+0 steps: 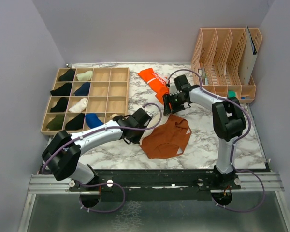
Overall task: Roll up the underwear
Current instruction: Place the underwear at the center of the board, then flatten out the underwear at the center of the board.
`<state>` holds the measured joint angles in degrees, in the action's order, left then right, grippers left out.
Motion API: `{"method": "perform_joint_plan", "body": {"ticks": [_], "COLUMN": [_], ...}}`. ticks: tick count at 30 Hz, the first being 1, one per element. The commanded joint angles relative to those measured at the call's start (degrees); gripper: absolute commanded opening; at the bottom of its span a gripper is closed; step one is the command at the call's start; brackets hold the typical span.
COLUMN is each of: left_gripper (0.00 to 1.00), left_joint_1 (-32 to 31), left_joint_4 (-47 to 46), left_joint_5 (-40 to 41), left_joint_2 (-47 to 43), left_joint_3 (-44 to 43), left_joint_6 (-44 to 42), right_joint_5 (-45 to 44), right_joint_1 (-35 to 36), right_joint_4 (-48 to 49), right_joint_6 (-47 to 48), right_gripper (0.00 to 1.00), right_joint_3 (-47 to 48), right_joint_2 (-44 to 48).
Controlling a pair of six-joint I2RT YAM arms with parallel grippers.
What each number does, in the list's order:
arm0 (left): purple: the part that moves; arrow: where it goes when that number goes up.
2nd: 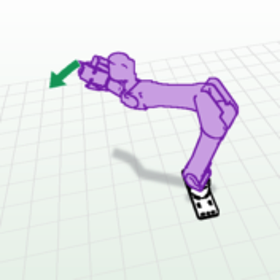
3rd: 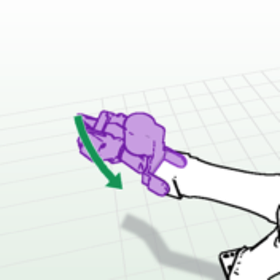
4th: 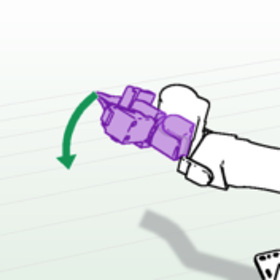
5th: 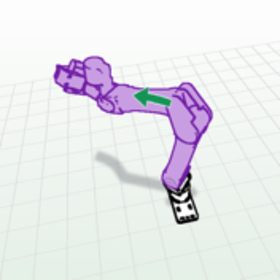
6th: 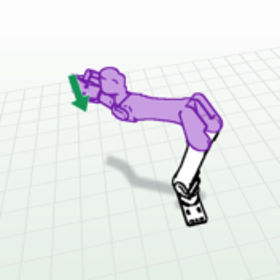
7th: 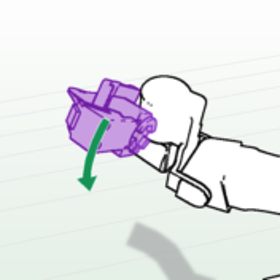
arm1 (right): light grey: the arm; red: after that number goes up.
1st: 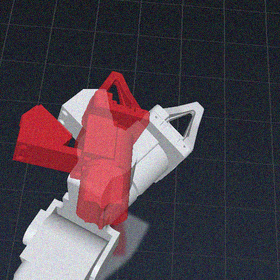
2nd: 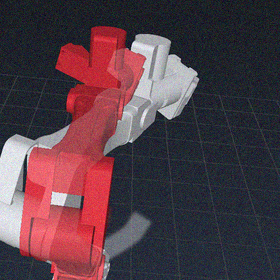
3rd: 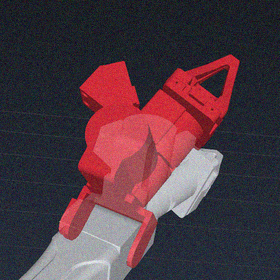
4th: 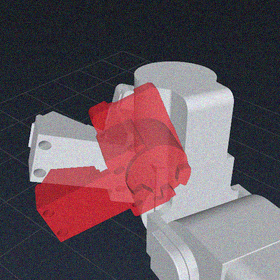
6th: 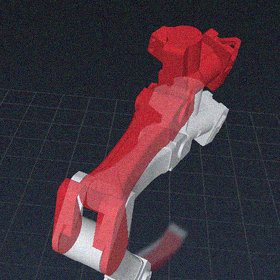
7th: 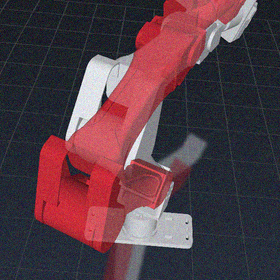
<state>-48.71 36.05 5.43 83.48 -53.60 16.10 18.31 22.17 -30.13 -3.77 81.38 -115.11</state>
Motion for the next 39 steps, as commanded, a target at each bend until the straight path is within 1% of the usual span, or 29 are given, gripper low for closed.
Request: {"method": "perform_joint_plan", "body": {"ticks": [1,3,5,7,8,11,14,17,19,21,23,24,27,30,32,34,36,39], "left_gripper": [0.0,0.0,0.0,0.0,0.0,0.0,0.0,0.0,0.0,0.0,0.0,0.0,0.0,0.0,0.0,0.0,0.0,0.0], "left_joint_1": [0.5,0.5,0.6,0.7,0.8,1.3,1.6,1.9,2.1,2.4,2.4,2.4,2.4,2.4,2.4,2.4,2.4,2.3], "left_joint_4": [0.3,0.4,0.3,0.2,0.2,0.2,0.6,0.6,1.1,3.0,5.7,7.3,11.9,17.9,23.4,26.8,28.6,29.5], "left_joint_5": [0.5,0.5,0.6,0.8,0.9,1.5,2.5,2.4,0.6,-1.0,-3.4,-4.7,-10.0,-15.5,-17.9,-19.8,-21.4,-21.7], "left_joint_2": [-2.0,-1.9,-2.3,-2.6,-2.9,-4.4,-7.3,-11.0,-13.4,-16.0,-18.4,-19.5,-22.6,-23.3,-22.8,-22.5,-22.6,-20.8], "left_joint_3": [0.9,1.0,1.2,1.3,1.3,1.1,0.4,-0.1,-1.4,-4.1,-7.9,-10.1,-16.2,-22.0,-24.7,-26.9,-28.3,-29.8], "left_joint_6": [0.7,0.6,0.7,0.7,0.6,0.6,0.6,0.5,0.2,0.3,0.2,0.3,0.8,2.0,3.6,5.1,6.5,6.4], "right_joint_5": [-0.7,-1.2,-1.4,-0.5,0.5,1.2,-2.2,-4.7,-3.9,-2.1,0.3,1.1,4.5,4.8,5.5,7.4,8.7,6.7], "right_joint_1": [1.1,1.3,1.4,1.4,1.3,1.3,1.3,1.3,1.3,1.4,1.4,1.4,1.5,1.5,1.5,1.5,1.5,1.5], "right_joint_4": [-2.0,-2.3,0.2,1.3,1.7,5.1,9.2,14.3,16.8,16.6,13.9,11.6,3.6,-5.5,-11.3,-14.9,-17.1,-17.4], "right_joint_6": [2.5,1.8,0.5,-1.0,-1.9,-5.2,-9.7,-16.0,-20.3,-23.6,-25.2,-25.5,-24.4,-23.7,-24.7,-25.6,-26.3,-27.1], "right_gripper": [0.57,0.39,0.23,0.03,0.01,0.0,0.0,0.0,0.0,0.0,0.0,0.0,0.0,0.0,0.0,0.0,0.0,0.0], "right_joint_3": [2.1,2.4,0.4,-0.9,-1.7,-6.0,-12.9,-22.5,-29.7,-34.1,-36.1,-36.0,-32.4,-25.4,-21.8,-19.9,-20.1,-21.9], "right_joint_2": [-3.1,-3.0,-0.2,2.7,4.3,11.2,21.0,32.9,40.9,48.7,56.2,61.3,70.9,76.6,78.1,78.4,78.3,77.6]}}
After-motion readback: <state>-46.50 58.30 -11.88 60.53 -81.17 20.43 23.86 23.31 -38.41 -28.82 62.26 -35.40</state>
